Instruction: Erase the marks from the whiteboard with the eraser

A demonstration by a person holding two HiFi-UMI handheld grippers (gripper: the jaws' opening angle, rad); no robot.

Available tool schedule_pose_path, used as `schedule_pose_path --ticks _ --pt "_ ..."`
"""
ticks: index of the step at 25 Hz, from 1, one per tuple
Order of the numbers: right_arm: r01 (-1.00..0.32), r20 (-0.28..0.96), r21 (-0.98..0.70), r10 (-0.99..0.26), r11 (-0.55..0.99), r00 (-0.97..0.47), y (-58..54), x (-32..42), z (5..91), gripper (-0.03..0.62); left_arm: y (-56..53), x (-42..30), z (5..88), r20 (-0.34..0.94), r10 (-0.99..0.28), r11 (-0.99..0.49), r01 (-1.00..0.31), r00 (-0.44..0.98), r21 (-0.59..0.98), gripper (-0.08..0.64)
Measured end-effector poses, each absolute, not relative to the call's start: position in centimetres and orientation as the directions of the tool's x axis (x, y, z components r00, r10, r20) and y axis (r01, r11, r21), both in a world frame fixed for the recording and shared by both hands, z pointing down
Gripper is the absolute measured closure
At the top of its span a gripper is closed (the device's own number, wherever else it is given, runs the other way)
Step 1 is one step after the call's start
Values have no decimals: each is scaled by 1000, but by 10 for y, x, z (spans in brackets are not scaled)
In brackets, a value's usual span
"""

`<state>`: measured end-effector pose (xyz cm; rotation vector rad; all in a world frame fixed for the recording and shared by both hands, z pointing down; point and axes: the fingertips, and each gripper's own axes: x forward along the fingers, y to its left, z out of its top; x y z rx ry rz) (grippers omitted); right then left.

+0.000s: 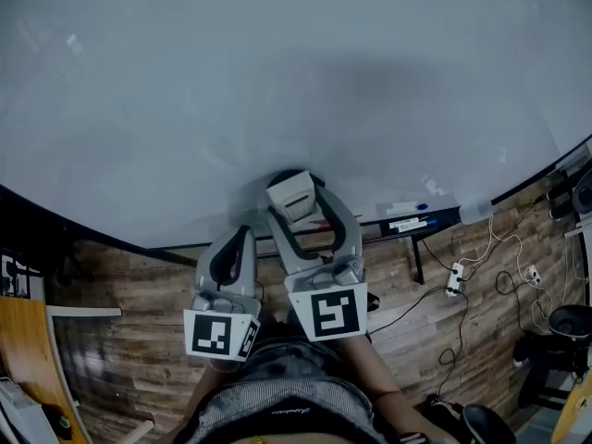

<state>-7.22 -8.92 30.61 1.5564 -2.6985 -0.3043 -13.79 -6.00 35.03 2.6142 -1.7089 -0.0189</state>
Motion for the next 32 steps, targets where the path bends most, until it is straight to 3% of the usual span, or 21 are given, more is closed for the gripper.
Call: schedule_pose_path --ticks 13,24,32 --pt "-876 -59 188 -886 443 -461 -91 -70 306 331 -72 -130 344 -8 -877 -481 -877 481 16 557" --pt "-891 -121 180 -889 417 -441 -90 -69 301 332 -77 -113 356 -4 -818 -576 -818 576 5 557" --pt "-861 -107 204 -864 466 -492 -94 -48 305 331 -93 -82 360 2 -838 -546 -837 546 -18 557"
